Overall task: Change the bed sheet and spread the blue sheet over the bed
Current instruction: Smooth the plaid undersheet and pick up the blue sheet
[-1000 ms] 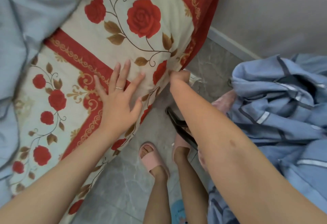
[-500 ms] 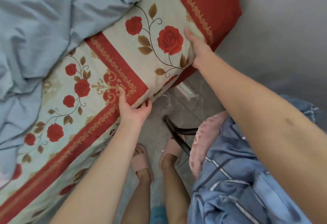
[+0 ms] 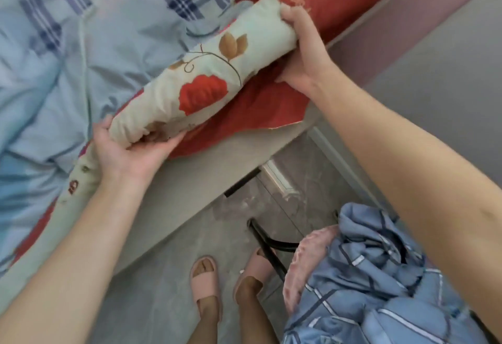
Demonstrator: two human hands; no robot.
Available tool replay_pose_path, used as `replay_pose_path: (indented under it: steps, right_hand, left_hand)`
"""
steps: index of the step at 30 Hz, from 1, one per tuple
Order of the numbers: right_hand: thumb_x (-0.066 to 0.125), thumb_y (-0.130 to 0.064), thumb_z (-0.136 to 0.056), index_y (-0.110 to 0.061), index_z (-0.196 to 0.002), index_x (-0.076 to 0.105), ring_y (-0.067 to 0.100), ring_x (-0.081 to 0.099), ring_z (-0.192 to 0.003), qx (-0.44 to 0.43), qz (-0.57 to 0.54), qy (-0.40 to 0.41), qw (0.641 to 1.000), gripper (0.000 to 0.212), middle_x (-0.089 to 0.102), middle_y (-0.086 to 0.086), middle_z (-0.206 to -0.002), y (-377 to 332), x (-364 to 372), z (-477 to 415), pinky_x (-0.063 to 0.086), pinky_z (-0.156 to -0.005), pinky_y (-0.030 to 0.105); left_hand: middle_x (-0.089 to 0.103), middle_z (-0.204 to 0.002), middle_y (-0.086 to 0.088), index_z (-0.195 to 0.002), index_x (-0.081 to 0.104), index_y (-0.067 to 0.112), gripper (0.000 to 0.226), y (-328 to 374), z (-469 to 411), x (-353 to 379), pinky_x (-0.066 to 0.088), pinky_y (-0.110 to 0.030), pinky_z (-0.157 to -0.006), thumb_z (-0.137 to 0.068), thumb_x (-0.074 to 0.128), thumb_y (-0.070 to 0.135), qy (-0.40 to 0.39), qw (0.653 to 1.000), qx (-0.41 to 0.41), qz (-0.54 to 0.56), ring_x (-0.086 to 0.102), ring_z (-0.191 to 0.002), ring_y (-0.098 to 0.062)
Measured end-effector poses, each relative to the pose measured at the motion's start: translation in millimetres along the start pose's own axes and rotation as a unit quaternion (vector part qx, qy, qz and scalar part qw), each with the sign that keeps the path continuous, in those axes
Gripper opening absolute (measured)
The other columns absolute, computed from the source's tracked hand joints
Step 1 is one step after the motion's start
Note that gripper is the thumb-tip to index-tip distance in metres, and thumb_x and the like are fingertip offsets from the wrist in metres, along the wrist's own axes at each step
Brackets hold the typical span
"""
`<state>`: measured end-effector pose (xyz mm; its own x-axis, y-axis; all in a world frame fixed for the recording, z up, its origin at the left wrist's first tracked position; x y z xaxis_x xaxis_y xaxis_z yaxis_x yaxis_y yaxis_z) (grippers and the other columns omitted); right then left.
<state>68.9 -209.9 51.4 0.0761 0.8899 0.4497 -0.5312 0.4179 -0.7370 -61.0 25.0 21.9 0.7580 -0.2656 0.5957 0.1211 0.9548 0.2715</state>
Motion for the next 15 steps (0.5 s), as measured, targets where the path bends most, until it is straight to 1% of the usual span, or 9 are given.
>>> replay_pose_path:
  steps: [3,6,9,10,11,12,13,14,15]
  right_hand:
    - [0.037,-0.064,-0.09,-0.012,-0.124,0.058,0.029,0.055,-0.122,-0.014,-0.027,-0.071,0.997,0.066,0.061,0.009,-0.127,-21,29,-30,0.031,-0.109,0.056]
    - [0.019,-0.088,-0.074,-0.019,-0.116,0.055,0.035,0.044,-0.127,-0.005,-0.146,-0.045,0.988,0.088,0.052,0.009,-0.136,-11,10,-54,0.005,-0.101,0.076]
    - [0.03,-0.079,-0.081,-0.022,-0.124,0.052,0.042,0.042,-0.126,0.005,-0.255,-0.055,0.965,0.075,0.044,0.011,-0.144,34,-6,-60,0.018,-0.104,0.07]
    - [0.03,-0.068,-0.09,-0.023,-0.124,0.053,0.046,0.043,-0.122,0.003,-0.229,-0.119,0.966,0.061,0.045,0.007,-0.143,38,-2,-63,0.022,-0.109,0.063]
    - [0.029,-0.055,-0.097,-0.026,-0.13,0.05,0.05,0.039,-0.123,-0.018,-0.144,-0.256,0.956,0.049,0.042,0.002,-0.145,40,7,-66,0.021,-0.114,0.055]
    - [0.03,-0.045,-0.102,-0.028,-0.14,0.042,0.05,0.029,-0.13,-0.017,-0.084,-0.433,0.897,0.044,0.038,0.0,-0.149,43,12,-55,0.019,-0.117,0.05]
    - [0.035,-0.037,-0.103,-0.025,-0.146,0.034,0.039,0.026,-0.137,-0.082,0.04,-0.557,0.825,0.044,0.037,0.004,-0.15,48,2,-60,0.02,-0.118,0.045]
    - [0.04,-0.03,-0.103,-0.023,-0.147,0.032,0.022,0.026,-0.142,-0.203,0.095,-0.611,0.759,0.045,0.042,0.012,-0.143,48,-21,-80,0.023,-0.117,0.036]
    - [0.039,-0.029,-0.103,-0.025,-0.145,0.033,0.005,0.025,-0.141,-0.256,0.089,-0.647,0.713,0.043,0.048,0.016,-0.135,57,-36,-87,0.023,-0.116,0.025]
  left_hand:
    - [0.053,-0.129,-0.029,-0.127,0.055,0.002,0.053,28,3,23,0.038,-0.065,-0.091,-0.09,0.038,0.034,-0.018,1.0,0.024,0.005,0.048,-0.12,-0.046]
    - [0.055,-0.128,-0.027,-0.128,0.057,0.005,0.06,26,7,25,0.037,-0.061,-0.099,-0.073,0.045,0.027,-0.018,0.999,0.035,0.018,0.049,-0.119,-0.044]
    - [0.06,-0.125,-0.023,-0.131,0.055,0.007,0.068,15,7,22,0.041,-0.055,-0.096,-0.066,0.044,0.024,-0.035,0.998,0.034,0.043,0.053,-0.117,-0.042]
    - [0.059,-0.125,-0.024,-0.133,0.052,0.005,0.069,9,7,20,0.041,-0.054,-0.098,-0.067,0.043,0.024,-0.05,0.997,0.028,0.052,0.053,-0.118,-0.042]
    - [0.058,-0.125,-0.026,-0.134,0.05,0.003,0.069,2,8,16,0.04,-0.053,-0.099,-0.069,0.043,0.024,-0.054,0.996,0.021,0.066,0.053,-0.118,-0.043]
    - [0.057,-0.125,-0.027,-0.134,0.048,0.001,0.067,-3,8,12,0.04,-0.053,-0.099,-0.071,0.042,0.025,-0.058,0.996,0.019,0.073,0.052,-0.119,-0.044]
    - [0.057,-0.125,-0.028,-0.133,0.047,0.0,0.066,-6,8,8,0.04,-0.052,-0.099,-0.072,0.042,0.025,-0.058,0.995,0.017,0.079,0.052,-0.12,-0.044]
    - [0.056,-0.125,-0.029,-0.133,0.047,-0.002,0.066,-8,7,6,0.039,-0.052,-0.098,-0.073,0.041,0.026,-0.057,0.995,0.016,0.082,0.051,-0.12,-0.044]
    - [0.056,-0.126,-0.031,-0.133,0.047,-0.003,0.067,-9,4,4,0.039,-0.052,-0.098,-0.073,0.041,0.026,-0.053,0.995,0.016,0.086,0.05,-0.121,-0.044]
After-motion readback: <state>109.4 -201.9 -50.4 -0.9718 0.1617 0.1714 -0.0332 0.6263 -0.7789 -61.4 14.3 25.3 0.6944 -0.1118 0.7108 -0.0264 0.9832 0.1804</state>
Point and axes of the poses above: each hand's wrist, its own z-axis away from the middle knuckle, its own x-axis out of the palm, y = z × x, the point moved 4 cm from there along -z, towards the middle knuckle
